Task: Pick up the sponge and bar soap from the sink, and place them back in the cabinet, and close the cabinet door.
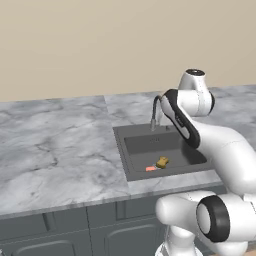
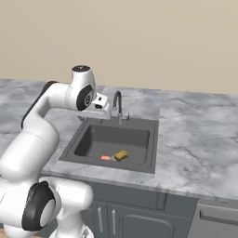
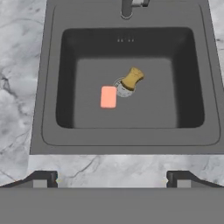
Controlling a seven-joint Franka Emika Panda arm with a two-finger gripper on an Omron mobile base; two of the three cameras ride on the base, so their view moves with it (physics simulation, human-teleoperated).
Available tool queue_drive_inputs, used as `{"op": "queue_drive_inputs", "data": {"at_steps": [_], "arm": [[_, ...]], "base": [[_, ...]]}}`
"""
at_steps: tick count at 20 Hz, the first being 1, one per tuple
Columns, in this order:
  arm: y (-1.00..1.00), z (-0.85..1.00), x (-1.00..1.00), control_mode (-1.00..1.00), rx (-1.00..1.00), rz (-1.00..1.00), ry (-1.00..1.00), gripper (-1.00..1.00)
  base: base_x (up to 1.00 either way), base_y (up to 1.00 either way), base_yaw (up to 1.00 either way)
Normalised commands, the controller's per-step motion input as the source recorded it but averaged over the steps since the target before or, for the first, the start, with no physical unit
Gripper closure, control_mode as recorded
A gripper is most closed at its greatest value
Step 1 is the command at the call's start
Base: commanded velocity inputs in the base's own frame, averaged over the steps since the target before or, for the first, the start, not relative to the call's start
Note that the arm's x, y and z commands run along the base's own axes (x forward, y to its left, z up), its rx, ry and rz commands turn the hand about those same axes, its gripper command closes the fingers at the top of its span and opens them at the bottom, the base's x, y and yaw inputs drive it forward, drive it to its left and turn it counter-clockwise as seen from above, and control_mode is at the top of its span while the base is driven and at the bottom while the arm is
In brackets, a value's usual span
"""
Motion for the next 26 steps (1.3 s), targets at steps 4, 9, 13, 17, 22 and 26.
{"op": "queue_drive_inputs", "data": {"at_steps": [4, 9, 13, 17, 22, 26], "arm": [[-0.17, -0.44, 0.3, -1.0, 0.0, 0.0, 0.0, -1.0], [-0.25, -0.38, 0.19, -1.0, 0.0, 0.0, 0.0, -1.0], [-0.25, -0.29, 0.11, -1.0, 0.0, 0.0, 0.0, -1.0], [-0.23, -0.28, 0.05, -1.0, 0.0, 0.0, 0.0, -1.0], [-0.04, -0.26, 0.09, -1.0, 0.0, -0.03, 0.0, -1.0], [0.0, -0.26, 0.11, -1.0, 0.0, -0.08, 0.0, -1.0]], "base": [[0.0, 0.0, 0.0], [0.0, 0.0, 0.0], [0.0, 0.0, 0.0], [0.0, 0.0, 0.0], [0.0, 0.0, 0.0], [0.0, 0.0, 0.0]]}}
